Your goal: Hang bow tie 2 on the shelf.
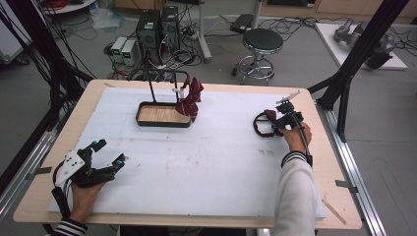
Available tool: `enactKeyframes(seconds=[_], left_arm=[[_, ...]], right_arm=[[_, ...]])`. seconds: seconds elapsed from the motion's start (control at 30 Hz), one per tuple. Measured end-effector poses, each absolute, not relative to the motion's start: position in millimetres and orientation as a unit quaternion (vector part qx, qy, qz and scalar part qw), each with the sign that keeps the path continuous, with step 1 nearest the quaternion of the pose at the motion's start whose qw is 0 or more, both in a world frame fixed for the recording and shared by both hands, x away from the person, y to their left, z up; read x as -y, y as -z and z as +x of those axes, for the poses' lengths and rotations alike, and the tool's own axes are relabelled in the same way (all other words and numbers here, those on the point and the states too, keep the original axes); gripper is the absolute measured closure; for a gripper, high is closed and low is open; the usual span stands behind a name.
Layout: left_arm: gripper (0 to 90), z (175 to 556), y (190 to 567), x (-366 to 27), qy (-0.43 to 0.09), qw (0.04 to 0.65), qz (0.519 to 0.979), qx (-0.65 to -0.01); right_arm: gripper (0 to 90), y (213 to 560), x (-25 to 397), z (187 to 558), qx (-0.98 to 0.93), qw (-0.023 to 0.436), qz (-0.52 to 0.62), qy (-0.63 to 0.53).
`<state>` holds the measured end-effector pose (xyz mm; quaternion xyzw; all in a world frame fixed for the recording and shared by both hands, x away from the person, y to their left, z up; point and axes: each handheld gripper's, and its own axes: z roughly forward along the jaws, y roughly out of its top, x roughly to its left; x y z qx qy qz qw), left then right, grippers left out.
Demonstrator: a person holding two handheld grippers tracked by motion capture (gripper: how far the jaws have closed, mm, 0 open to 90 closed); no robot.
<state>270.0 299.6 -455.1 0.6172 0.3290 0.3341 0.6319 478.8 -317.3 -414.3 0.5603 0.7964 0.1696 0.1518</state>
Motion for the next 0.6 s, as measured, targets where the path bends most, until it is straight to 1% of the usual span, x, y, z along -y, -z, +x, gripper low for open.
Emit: enactKeyframes(seconds=[0.6], left_arm=[[12.4,269.9,455.0,-299.7,-0.334,0.631,0.618,-0.328]], right_arm=[[77.2,404.1,320.5,469.2,-0.783,0.162,0.561,-0.215]])
